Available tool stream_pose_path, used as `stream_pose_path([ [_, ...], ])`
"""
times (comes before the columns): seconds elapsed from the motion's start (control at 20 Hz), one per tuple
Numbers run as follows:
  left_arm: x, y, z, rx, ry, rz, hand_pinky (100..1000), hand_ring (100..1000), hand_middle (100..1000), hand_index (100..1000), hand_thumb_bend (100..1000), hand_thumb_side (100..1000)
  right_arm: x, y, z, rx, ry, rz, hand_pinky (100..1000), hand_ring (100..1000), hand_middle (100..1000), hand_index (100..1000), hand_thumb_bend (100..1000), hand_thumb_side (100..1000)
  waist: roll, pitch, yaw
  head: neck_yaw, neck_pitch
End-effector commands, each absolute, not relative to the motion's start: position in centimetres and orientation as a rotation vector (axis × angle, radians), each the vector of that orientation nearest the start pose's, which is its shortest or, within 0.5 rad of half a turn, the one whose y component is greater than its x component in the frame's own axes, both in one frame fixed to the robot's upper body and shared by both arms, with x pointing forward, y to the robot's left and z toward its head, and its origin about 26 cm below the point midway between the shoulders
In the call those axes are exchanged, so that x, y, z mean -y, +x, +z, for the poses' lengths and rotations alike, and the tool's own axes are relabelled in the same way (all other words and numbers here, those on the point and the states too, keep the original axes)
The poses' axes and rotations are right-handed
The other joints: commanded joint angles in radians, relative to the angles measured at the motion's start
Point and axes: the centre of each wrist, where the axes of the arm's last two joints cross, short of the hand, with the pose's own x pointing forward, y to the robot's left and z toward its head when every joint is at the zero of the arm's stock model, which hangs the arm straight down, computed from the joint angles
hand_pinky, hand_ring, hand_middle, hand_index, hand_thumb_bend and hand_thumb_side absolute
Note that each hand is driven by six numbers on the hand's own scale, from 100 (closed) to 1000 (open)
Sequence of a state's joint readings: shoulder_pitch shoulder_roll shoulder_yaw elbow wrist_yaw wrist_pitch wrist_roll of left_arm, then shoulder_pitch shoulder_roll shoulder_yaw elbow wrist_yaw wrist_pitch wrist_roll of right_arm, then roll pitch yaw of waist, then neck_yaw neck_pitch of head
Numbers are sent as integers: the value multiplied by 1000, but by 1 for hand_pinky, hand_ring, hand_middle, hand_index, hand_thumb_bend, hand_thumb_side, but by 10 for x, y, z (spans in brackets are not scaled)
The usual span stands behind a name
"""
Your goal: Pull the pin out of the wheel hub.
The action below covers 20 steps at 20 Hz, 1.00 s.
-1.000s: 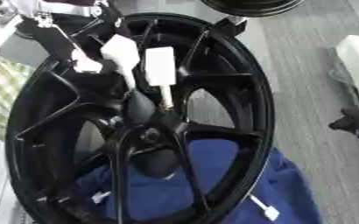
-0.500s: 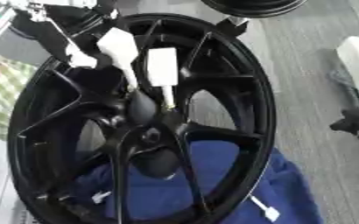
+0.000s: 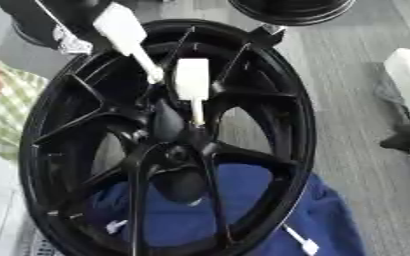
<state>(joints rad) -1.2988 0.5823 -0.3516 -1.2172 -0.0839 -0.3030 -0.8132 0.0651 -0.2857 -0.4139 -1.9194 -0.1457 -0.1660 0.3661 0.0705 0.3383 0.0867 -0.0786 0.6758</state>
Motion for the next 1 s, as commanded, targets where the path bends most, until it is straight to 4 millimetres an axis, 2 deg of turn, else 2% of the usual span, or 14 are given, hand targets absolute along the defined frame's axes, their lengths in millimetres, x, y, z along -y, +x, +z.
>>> stream_pose_path([
  [0.05,-248,417,430,-2496,-413,2428,755,472,344,372,125,110,401,225,120,2041,-282,303,837,693,598,754,100,672,-10,-35,15,-24,17],
  [0.3,-329,400,431,-2804,-540,2245,758,453,328,366,100,100,404,220,120,2044,-288,286,838,694,600,755,100,658,-24,-59,60,-62,36],
  [0.65,-434,369,415,-3171,-830,2048,759,447,332,390,100,125,409,213,122,2063,-315,236,838,694,601,755,100,644,-43,-77,117,-104,44],
  [0.8,-459,364,395,-3280,-941,1996,758,452,349,417,100,131,410,212,124,2077,-318,217,838,694,601,755,100,640,-51,-77,134,-113,41],
  [1.0,-473,370,350,-3398,-1051,1978,764,472,397,476,100,186,411,212,125,2083,-317,197,838,694,602,755,100,642,-57,-74,143,-120,33],
])
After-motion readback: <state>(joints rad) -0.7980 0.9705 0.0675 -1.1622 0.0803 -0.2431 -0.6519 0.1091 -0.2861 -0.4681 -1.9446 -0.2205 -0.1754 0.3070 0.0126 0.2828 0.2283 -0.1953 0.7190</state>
